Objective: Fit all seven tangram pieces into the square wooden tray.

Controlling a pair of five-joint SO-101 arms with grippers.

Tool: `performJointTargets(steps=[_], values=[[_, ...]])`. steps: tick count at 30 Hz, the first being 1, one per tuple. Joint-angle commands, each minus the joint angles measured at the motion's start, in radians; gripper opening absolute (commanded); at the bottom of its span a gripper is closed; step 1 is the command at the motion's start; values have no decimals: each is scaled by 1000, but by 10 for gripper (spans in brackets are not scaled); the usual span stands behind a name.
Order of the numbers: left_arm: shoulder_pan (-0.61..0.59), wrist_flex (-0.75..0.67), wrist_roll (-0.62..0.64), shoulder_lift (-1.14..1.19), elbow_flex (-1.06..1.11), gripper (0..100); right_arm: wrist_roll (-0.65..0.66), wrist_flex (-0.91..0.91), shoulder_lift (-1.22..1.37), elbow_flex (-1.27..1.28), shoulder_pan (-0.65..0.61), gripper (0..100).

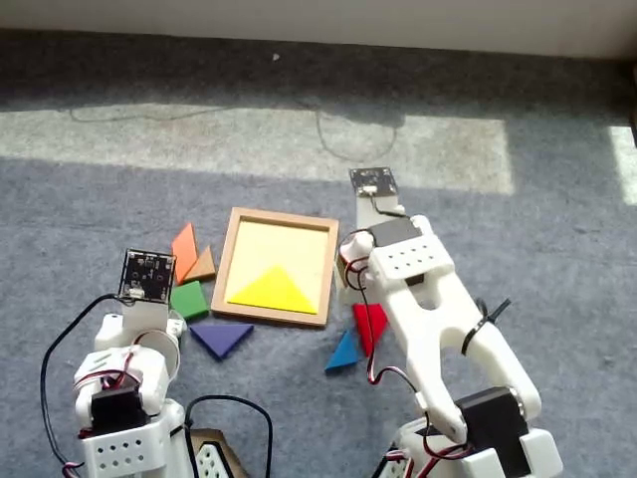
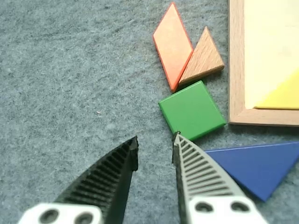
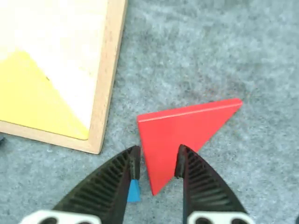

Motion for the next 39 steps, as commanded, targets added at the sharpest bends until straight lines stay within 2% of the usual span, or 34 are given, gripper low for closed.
performJointTargets(steps=[1,6,10,13,19,26,33,39], values=[[-10,-2,-12,-31,-5,148,15,12,-7,-70,-16,120],[-10,-2,-12,-31,-5,148,-14,1,4,-71,-16,134],[-10,-2,-12,-31,-5,148,-196,-90,4,-70,-22,266],[-10,-2,-12,-31,-5,148,-279,-107,5,-67,-39,338],[-10,-2,-12,-31,-5,148,-408,-180,5,-33,-74,339],[-10,-2,-12,-31,-5,148,-466,-320,5,107,-70,339],[-8,-2,-12,-31,-5,148,-470,-317,4,119,21,339],[-8,-2,-12,-31,-5,148,-466,-321,7,170,15,339]])
